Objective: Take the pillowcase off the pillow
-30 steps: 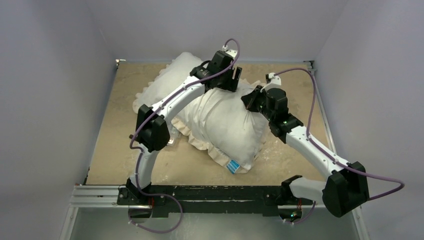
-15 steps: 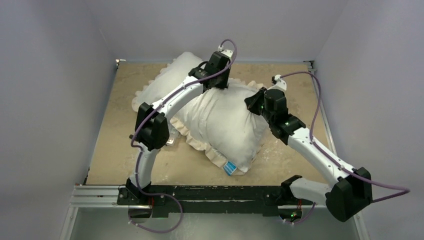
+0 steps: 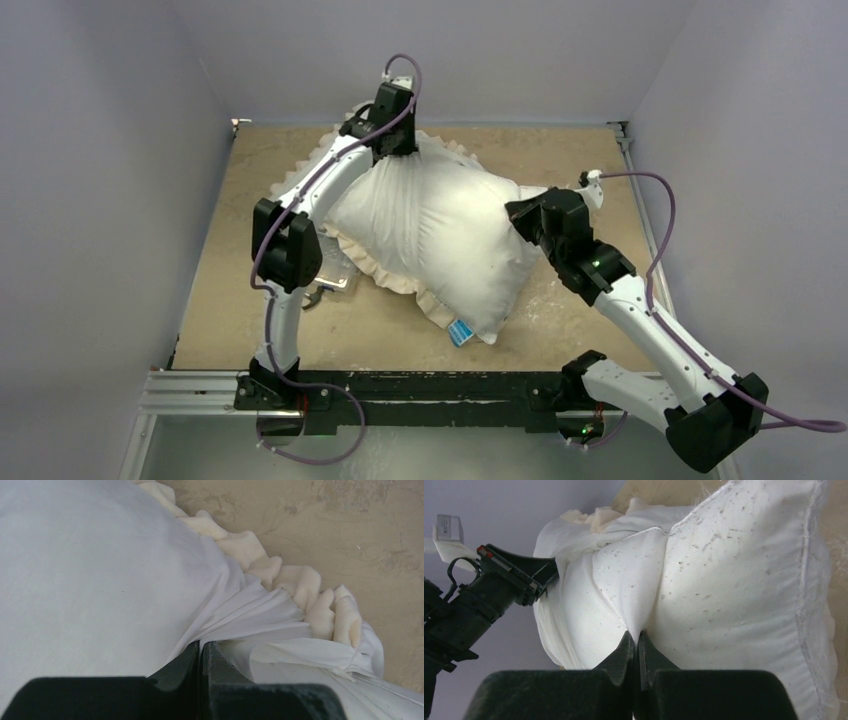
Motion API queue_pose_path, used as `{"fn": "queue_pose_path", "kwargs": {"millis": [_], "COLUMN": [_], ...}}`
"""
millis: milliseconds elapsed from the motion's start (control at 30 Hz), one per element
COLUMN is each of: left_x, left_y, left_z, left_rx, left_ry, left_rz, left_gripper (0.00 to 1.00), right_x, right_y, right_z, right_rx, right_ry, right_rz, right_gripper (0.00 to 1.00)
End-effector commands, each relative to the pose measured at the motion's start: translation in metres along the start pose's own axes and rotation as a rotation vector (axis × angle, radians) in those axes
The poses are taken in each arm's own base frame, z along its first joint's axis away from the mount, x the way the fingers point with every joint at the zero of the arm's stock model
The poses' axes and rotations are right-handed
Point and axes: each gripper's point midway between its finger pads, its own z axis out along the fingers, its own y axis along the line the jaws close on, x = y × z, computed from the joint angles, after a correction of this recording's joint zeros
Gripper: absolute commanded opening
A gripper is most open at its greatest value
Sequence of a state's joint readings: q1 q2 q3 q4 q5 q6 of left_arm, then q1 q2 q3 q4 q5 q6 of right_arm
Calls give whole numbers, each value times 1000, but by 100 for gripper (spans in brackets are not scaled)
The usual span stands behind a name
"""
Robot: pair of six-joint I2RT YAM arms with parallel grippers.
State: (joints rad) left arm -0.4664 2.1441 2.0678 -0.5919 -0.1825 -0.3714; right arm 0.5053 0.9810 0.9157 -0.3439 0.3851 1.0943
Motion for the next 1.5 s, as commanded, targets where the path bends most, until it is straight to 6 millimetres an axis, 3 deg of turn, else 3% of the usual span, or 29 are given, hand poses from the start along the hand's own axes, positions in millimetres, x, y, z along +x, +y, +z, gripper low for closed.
{"fn": "queue_pose_path", "kwargs": {"millis": [0, 133, 200, 300, 467, 567, 600, 767, 933, 1067, 1200, 1467], "left_x": [-40, -29, -25, -32, -43, -36, -34, 19, 80, 120, 142, 158], "left_y": [118, 78, 53, 31, 31, 35, 35, 16, -16, -32, -35, -38], "left_z": [-8, 2, -1, -19, -61, -84, -93, -128, -156, -165, -172, -178], "left_rx": [-315, -98, 14, 105, 118, 116, 122, 236, 296, 330, 347, 377], "left_ry": [-96, -56, -52, -81, -113, -98, -96, -33, 40, 110, 138, 143], "left_rz": [-79, -93, -97, -112, -133, -125, -131, -175, -142, -145, -172, -185], "left_gripper": [0, 0, 9, 27, 52, 57, 57, 59, 60, 60, 60, 60], "right_x": [-38, -37, -39, -47, -54, -62, -66, -70, -70, -43, -3, 85], "right_y": [-8, 6, 18, 32, 24, 14, 15, 27, 40, 33, 34, 27], "right_z": [-17, -8, -1, 12, 53, 74, 79, 97, 92, 82, 55, 1], "right_rx": [78, 30, 5, -2, 108, 174, 176, 155, 92, 67, 28, 2], "right_ry": [-147, -136, -138, -166, -198, -209, -215, -196, -167, -42, 78, 338], "right_rz": [154, 76, 27, -31, -116, -133, -138, -190, -266, -357, -381, -358], "right_gripper": [0, 0, 0, 0, 0, 0, 4, 28, 58, 79, 98, 99]}}
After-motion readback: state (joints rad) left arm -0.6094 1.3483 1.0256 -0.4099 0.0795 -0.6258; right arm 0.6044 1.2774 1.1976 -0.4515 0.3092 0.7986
